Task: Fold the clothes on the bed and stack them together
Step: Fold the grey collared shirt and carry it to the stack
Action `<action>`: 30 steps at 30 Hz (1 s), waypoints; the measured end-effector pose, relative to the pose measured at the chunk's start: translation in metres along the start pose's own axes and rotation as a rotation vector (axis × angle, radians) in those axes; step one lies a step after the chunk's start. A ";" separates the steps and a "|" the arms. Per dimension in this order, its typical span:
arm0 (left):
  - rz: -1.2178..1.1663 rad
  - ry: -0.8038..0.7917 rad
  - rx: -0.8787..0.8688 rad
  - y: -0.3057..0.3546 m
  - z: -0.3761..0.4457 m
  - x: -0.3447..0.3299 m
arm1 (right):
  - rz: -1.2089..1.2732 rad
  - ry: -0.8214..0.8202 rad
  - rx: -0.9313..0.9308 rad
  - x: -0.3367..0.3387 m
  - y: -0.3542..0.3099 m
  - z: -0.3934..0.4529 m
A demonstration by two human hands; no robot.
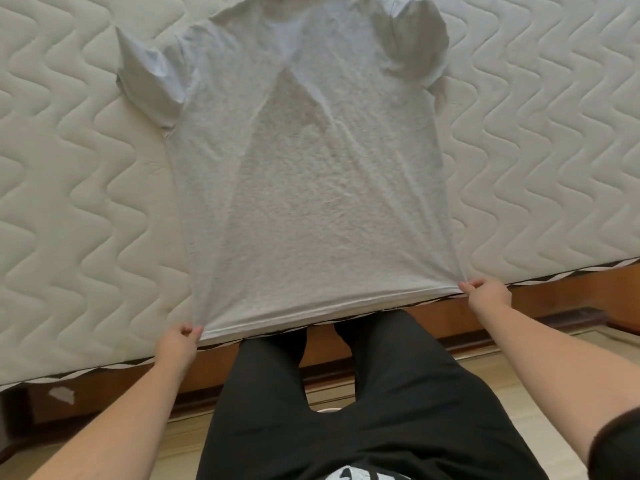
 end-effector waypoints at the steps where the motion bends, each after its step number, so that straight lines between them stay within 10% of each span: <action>1: 0.001 0.007 0.001 0.000 0.000 0.001 | 0.001 0.019 0.001 0.002 0.001 0.000; 12: -0.024 0.101 0.016 0.044 -0.013 0.013 | -0.048 0.042 -0.029 -0.005 -0.025 -0.008; 30: 0.355 -0.011 -0.993 0.386 -0.093 0.012 | 0.409 -0.050 0.467 0.042 -0.206 -0.056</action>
Point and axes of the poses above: each hand's wrist, its own z-axis towards the middle knuckle, its own x-axis out of the back of the hand, y = z × x, the point moved 6 cm from there along z, towards the middle knuckle, and after that the axes turned 8 degrees about -y, right-handed, at the moved point
